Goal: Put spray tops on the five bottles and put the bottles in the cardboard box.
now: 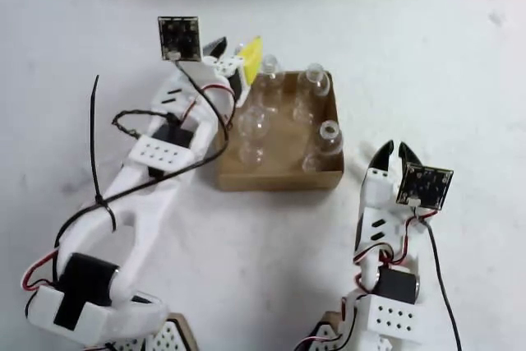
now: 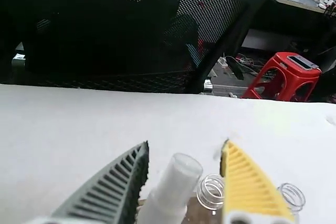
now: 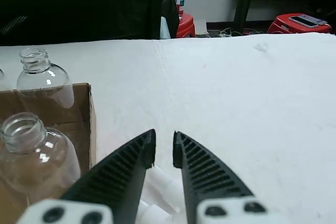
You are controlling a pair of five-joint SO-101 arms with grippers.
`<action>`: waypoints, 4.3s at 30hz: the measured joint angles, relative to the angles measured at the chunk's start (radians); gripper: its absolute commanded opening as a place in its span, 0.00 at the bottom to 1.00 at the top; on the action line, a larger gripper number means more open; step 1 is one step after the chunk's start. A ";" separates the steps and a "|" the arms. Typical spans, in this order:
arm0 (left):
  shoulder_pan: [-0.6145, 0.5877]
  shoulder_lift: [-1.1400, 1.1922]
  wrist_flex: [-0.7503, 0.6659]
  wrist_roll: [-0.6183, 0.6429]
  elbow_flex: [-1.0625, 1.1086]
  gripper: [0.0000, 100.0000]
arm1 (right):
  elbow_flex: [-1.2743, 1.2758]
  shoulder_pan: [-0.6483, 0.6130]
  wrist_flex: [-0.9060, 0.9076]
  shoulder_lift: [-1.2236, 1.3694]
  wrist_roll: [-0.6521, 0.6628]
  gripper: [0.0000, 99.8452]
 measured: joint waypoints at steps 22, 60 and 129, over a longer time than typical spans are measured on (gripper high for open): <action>-0.180 -0.284 0.664 0.021 -0.269 0.21 | 0.000 0.000 0.000 0.000 0.000 0.05; -0.812 0.233 1.309 0.497 -0.316 0.21 | 0.000 -0.031 0.000 0.000 0.000 0.05; -0.634 0.379 1.852 0.284 -1.329 0.02 | 0.000 -0.031 0.000 0.000 0.000 0.05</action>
